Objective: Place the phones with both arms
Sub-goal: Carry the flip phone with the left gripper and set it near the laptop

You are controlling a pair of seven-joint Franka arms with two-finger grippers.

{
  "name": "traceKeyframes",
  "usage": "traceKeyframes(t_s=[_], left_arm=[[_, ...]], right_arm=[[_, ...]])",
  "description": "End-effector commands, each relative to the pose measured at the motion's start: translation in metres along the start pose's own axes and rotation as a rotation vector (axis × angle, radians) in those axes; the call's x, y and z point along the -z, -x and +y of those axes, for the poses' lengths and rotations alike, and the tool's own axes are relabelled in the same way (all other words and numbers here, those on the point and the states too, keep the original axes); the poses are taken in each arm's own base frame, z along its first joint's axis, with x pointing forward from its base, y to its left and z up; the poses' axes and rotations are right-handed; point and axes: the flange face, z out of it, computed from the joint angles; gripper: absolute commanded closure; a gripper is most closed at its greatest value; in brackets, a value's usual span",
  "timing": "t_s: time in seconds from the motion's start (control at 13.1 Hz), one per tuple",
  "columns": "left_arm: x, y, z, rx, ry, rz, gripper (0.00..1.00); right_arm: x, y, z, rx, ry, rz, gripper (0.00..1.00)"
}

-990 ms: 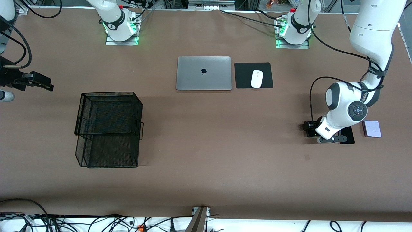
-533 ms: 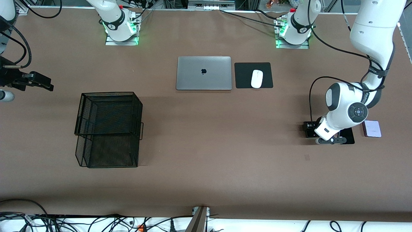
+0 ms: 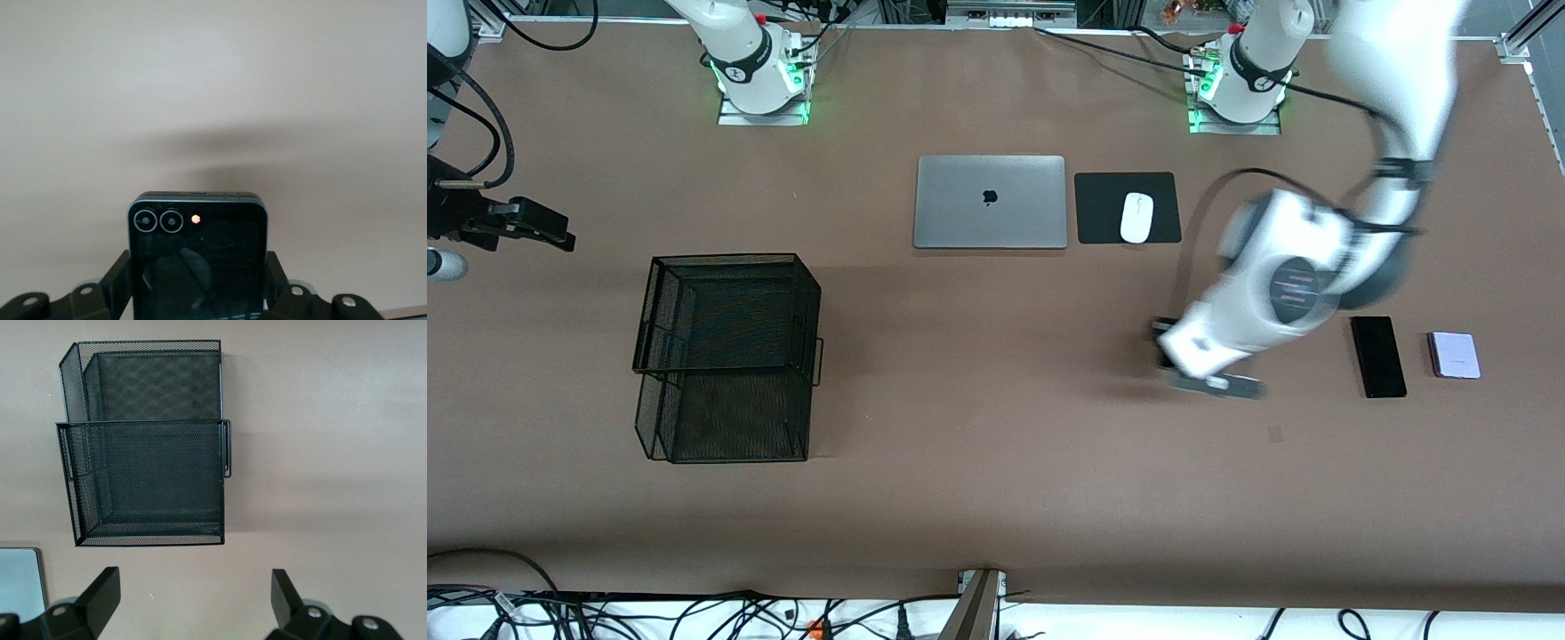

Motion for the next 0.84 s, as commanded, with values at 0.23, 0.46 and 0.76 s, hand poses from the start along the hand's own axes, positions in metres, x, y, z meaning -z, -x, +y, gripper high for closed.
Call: traceKeyframes(t_s=[0.23, 0.46, 0.76], left_arm=[[-0.101, 0.014, 0.189, 0.069, 0.138, 0.147, 0.93], [-0.12, 0.025, 0.204, 0.14, 0.14, 0.133, 0.0], [-0.073, 0.01, 0.164, 0.193, 0.068, 0.117, 0.0]], right_arm=[[0.002, 0.002, 0.002, 0.011, -0.005, 0.006, 0.0], [-0.003, 0.0, 0.001, 0.016, -0.004, -0.002, 0.0], [-0.012, -0.011, -0.014, 0.054, -0.001, 0.014, 0.0]])
